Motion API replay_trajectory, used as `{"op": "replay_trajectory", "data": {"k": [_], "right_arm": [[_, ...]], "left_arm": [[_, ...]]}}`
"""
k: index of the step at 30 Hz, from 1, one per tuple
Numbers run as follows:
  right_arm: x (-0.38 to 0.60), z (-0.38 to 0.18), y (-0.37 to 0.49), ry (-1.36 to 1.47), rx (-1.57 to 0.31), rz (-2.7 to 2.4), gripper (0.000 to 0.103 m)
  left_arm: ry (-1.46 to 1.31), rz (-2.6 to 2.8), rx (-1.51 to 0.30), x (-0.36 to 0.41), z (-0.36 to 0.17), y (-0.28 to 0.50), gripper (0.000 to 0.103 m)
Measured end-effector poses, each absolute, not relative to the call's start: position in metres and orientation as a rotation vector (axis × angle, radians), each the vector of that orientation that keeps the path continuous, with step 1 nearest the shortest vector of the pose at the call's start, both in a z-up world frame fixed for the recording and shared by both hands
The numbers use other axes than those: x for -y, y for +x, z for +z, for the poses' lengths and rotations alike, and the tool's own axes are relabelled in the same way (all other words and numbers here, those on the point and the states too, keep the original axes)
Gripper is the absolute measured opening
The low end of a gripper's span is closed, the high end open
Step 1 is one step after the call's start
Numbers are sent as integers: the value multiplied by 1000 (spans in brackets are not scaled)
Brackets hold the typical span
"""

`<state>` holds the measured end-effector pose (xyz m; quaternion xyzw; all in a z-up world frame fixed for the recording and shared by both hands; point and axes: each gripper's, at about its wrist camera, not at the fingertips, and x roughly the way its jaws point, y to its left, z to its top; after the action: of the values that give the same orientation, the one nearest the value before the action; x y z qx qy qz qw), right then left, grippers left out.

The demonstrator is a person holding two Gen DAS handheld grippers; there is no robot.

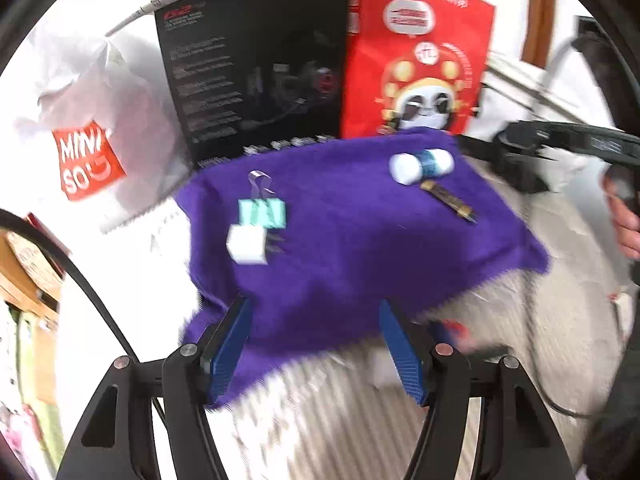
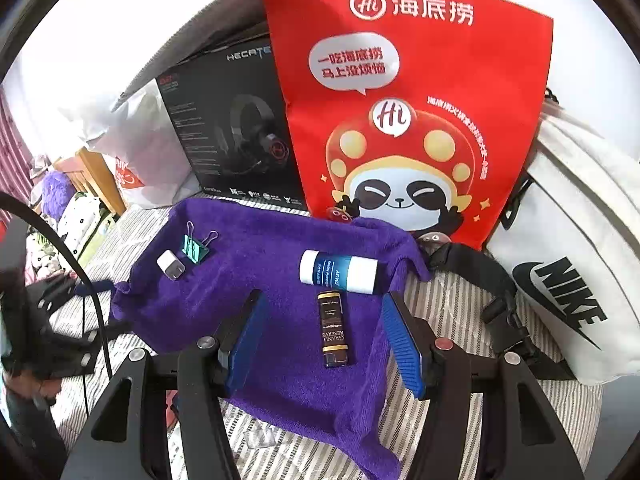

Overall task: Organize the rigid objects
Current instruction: 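Lower the box onto the towel and open the right gripper while the left lowers the charger, then grasp the white paper roll on the bed with the left gripper while the right moves toward the clear cup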

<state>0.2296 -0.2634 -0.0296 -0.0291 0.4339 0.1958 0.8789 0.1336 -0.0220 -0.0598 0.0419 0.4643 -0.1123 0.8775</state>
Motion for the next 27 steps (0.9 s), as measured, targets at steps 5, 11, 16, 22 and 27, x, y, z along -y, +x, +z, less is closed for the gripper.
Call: {"op": "replay_trajectory", "data": {"k": [5, 11, 16, 22, 27], "right_arm": [[263, -25, 224, -72, -895, 406, 59], [261, -16, 208, -81, -894, 414, 59], [260, -15, 173, -117, -860, 429, 59], [267, -51, 123, -97, -898, 420, 55], [275, -84, 89, -21, -953, 404, 54]], "left_arm": [[58, -278, -1004, 41, -77, 119, 64], [109, -265, -1032, 57, -94, 115, 64], [99, -269, -1052, 54, -105, 117, 57], [116, -236, -1065, 43, -112, 117, 50], [116, -254, -1077, 50, -119, 120, 46]]}}
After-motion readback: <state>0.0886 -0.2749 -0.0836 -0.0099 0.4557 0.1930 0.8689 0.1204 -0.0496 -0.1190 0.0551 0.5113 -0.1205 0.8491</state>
